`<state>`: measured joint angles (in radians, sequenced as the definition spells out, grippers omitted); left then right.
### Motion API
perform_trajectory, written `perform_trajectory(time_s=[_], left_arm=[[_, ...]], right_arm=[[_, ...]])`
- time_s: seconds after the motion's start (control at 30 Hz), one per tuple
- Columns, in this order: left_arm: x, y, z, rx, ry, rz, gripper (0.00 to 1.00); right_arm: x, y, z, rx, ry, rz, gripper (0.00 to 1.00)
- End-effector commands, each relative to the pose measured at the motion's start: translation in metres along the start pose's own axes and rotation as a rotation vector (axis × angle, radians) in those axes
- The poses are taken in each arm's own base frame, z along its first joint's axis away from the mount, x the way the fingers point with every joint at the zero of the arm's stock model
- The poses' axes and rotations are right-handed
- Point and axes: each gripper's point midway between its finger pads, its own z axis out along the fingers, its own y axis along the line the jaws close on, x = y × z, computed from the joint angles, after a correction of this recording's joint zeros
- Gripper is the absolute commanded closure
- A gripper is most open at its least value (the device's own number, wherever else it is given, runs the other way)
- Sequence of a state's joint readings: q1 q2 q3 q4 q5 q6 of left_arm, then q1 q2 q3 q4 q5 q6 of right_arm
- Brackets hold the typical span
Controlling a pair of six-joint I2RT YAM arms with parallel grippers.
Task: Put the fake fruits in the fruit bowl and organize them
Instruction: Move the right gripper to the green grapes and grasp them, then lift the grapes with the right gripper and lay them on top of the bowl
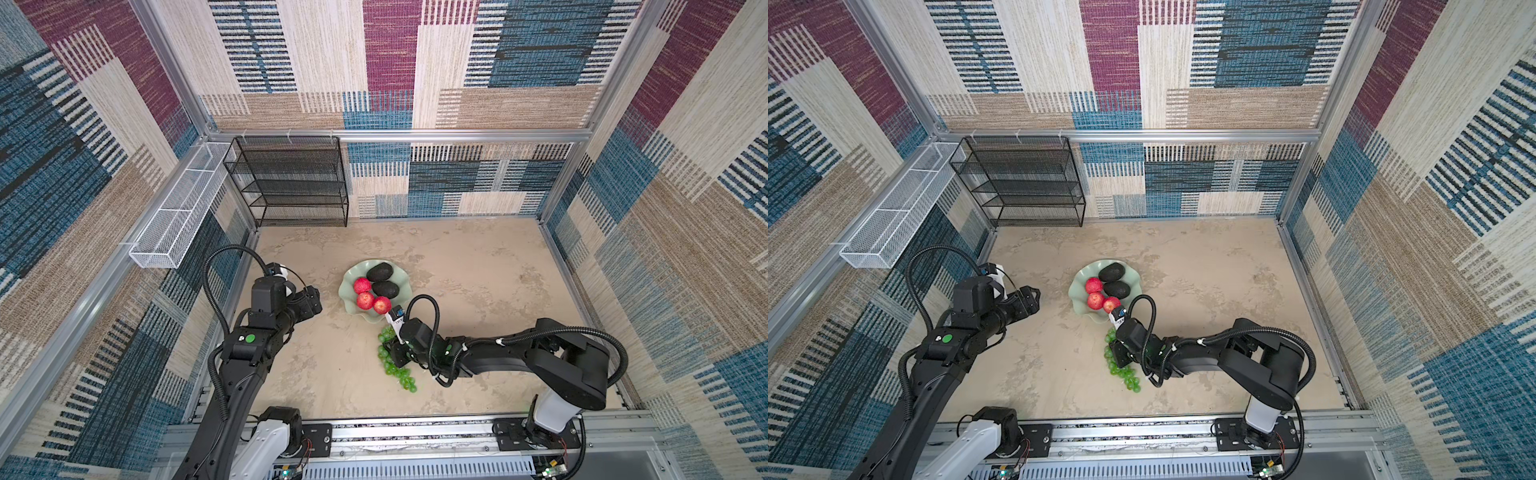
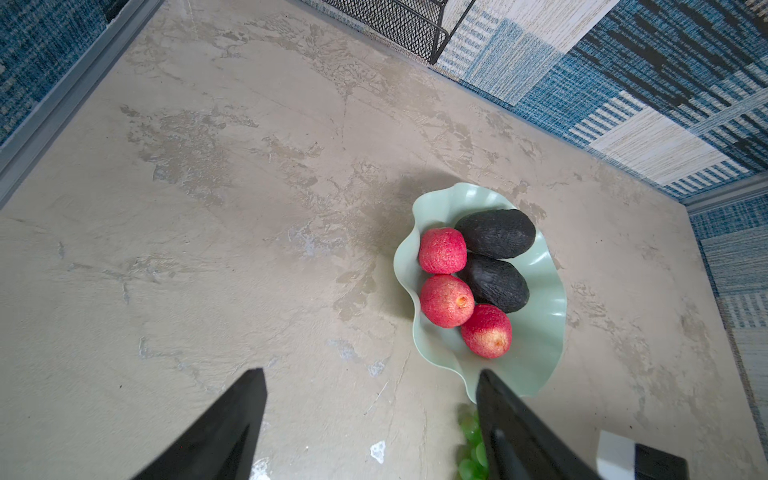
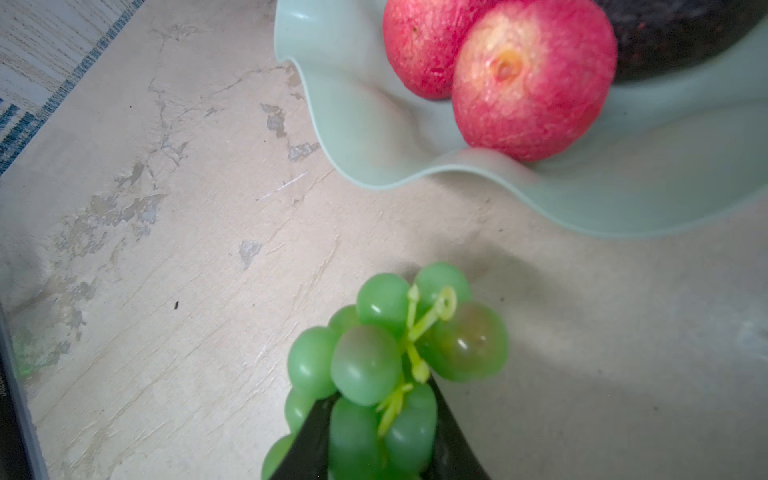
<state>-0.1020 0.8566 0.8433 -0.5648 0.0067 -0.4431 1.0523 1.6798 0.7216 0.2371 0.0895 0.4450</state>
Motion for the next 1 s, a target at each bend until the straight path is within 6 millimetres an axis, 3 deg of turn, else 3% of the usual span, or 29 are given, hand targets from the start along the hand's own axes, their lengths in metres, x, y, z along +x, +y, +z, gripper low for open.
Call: perform_trajectory(time_s=[0.0, 0.2, 0.4, 0.67, 0.83, 0.97], left_arm=[[-0.005, -0.002, -0.001, 0.008, -0.018, 0.019, 0.17], [-0.008, -0.003, -0.001, 0.009, -0.023, 0.018, 0.17], [-0.010, -0.002, 0.000, 0.003, -0.026, 0.012, 0.17], [-0.010, -0.001, 0.000, 0.000, -0.027, 0.004, 0.17], [-0.010, 0.000, -0.001, -0.003, -0.028, 0.004, 0.17], [-0.008, 0.002, 0.000, -0.009, -0.024, 0.006, 0.17]], right_arm=[[0.015, -0.008, -0.010, 0.022, 0.041, 0.019, 0.74], [0.003, -0.014, -0.040, 0.027, -0.037, 0.038, 0.76], [-0.023, -0.016, -0.076, 0.052, -0.131, 0.027, 0.76], [-0.081, 0.001, -0.114, 0.057, -0.239, -0.012, 0.76], [-0.121, 0.016, -0.127, 0.035, -0.296, -0.041, 0.76], [-0.157, 0.016, -0.129, 0.019, -0.311, -0.042, 0.76]])
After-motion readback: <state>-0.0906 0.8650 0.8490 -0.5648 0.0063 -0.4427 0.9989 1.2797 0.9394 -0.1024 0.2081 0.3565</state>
